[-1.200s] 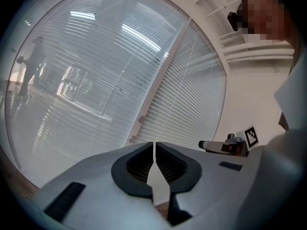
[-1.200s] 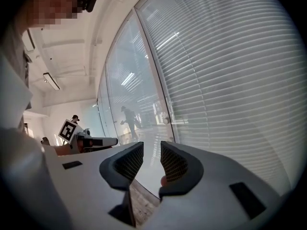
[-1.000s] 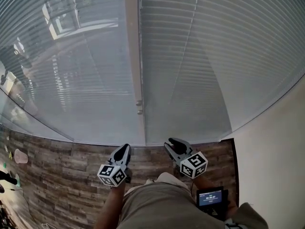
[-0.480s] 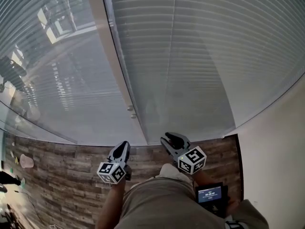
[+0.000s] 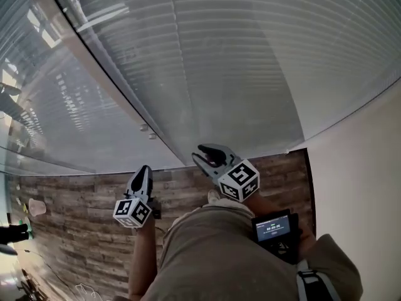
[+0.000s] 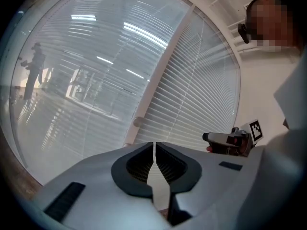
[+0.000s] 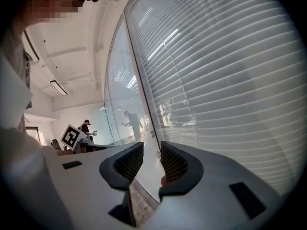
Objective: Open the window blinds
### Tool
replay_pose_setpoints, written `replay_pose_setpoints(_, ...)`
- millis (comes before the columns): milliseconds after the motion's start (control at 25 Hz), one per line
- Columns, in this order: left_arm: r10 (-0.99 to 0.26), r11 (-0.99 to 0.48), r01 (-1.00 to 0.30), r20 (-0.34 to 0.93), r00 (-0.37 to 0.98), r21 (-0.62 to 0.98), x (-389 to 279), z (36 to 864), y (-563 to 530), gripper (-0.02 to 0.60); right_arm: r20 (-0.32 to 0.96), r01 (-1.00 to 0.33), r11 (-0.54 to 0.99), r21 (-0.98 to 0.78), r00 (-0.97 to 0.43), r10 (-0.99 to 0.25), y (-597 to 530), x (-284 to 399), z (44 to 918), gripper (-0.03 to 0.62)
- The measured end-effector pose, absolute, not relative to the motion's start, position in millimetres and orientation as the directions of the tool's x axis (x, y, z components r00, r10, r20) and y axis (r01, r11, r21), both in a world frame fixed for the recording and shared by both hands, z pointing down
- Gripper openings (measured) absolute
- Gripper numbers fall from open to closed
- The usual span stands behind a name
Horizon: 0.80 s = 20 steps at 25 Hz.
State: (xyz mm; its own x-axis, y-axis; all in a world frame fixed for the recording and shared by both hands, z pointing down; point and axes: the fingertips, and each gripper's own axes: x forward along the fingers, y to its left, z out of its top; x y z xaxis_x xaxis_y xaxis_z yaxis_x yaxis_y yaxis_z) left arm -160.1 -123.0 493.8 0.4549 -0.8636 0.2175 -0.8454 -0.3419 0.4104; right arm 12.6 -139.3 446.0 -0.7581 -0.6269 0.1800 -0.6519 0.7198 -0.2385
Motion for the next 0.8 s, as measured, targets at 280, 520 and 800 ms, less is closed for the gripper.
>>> replay_pose_setpoints(280, -0.888, -0.297, -0.882, 0.234, 0.396, 0.365, -152, 509, -125, 0.032, 0.195, -0.605, 0.757, -0.246, -0.796, -0.573, -150, 15, 457, 0.117)
replay_pose_setpoints(520, -0.89, -0.252, -0.873, 0.254, 0.379, 0.418, -153, 529, -125, 0.032, 0.208, -0.584, 0.766, -0.267, -0.811, -0.546, -147, 9, 476, 0.117)
replay_pose_setpoints(800, -0.878, -0.249, -0.867, 0.277, 0.39, 0.432, -169, 552, -139, 0.032, 0.199, -0.604, 0.74, -0.296, -0.797, -0.571, -153, 7, 497, 0.117)
